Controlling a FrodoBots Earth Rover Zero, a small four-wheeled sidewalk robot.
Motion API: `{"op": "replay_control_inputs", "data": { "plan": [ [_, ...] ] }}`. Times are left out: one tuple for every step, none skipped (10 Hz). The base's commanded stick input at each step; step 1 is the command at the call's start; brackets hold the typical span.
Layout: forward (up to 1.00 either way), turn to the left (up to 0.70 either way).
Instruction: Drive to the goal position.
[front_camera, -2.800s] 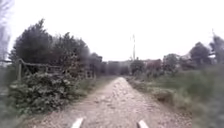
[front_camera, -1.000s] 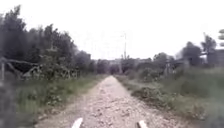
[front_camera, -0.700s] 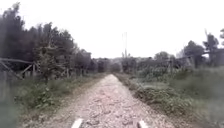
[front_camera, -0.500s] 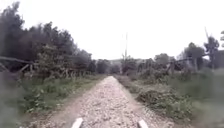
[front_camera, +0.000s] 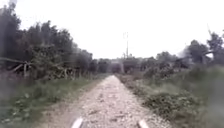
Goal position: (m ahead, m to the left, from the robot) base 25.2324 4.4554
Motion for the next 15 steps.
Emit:
{"op": "replay_control_inputs", "data": {
  "plan": [
    [0.7,-0.05],
    [0.7,-0.02],
    [0.7,0.0],
    [0.7,0.0],
    [0.7,0.0],
    [0.7,0.0],
    [0.7,0.0],
    [0.7,0.0],
    [0.7,0.0],
    [0.7,0.0],
    [0.7,0.0],
    [0.7,0.0],
    [0.7,0.0],
    [0.7,0.0],
    [0.7,0.0]
  ]
}}
